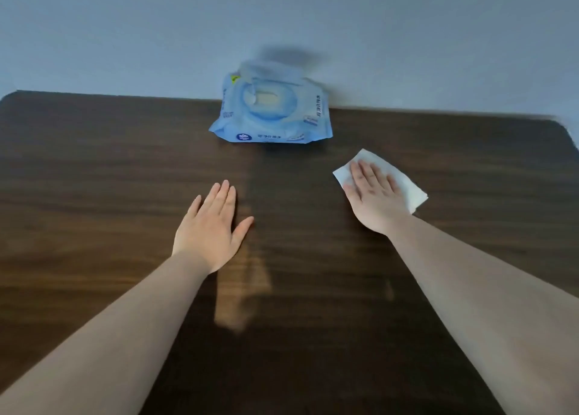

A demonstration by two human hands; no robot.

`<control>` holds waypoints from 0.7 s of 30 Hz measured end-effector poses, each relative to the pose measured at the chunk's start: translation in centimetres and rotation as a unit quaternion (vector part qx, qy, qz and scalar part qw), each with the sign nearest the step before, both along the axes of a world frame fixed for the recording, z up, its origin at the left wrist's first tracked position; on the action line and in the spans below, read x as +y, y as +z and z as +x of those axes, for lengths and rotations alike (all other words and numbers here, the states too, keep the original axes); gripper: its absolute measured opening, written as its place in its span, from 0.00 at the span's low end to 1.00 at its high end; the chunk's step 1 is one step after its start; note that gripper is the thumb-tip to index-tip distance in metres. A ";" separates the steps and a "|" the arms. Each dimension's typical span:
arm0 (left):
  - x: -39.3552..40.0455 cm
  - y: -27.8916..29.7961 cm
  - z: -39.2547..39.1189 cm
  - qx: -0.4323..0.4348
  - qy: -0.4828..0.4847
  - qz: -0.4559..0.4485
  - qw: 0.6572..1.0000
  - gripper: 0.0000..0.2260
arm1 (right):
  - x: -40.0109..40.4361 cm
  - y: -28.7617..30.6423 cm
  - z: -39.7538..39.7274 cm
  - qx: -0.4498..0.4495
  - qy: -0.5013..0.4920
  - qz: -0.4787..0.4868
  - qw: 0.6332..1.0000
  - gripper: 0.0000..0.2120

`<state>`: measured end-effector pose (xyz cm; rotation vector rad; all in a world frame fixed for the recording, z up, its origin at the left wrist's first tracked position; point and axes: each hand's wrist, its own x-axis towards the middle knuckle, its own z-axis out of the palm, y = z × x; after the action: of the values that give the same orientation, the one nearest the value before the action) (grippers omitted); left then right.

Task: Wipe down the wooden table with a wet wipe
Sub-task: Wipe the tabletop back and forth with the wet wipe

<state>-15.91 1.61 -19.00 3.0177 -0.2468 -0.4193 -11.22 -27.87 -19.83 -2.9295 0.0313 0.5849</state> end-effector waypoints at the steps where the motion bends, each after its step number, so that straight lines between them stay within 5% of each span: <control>1: -2.2 0.0 0.6 0.005 -0.020 -0.010 1.000 0.32 | -1.8 0.0 -0.3 -0.003 -0.018 -0.002 1.000 0.26; 11: -18.9 -1.0 2.7 -0.012 -0.196 -0.035 0.980 0.35 | -18.1 0.0 -3.0 -0.007 -0.165 -0.025 0.986 0.26; 21: -20.4 -1.5 3.1 -0.041 -0.198 -0.035 0.979 0.35 | -29.0 0.4 -2.2 -0.004 -0.259 -0.049 0.964 0.27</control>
<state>-12.76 -18.74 -20.51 2.9113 -0.8563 -0.3037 -13.42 -56.84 -19.45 -2.8316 0.8183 0.4909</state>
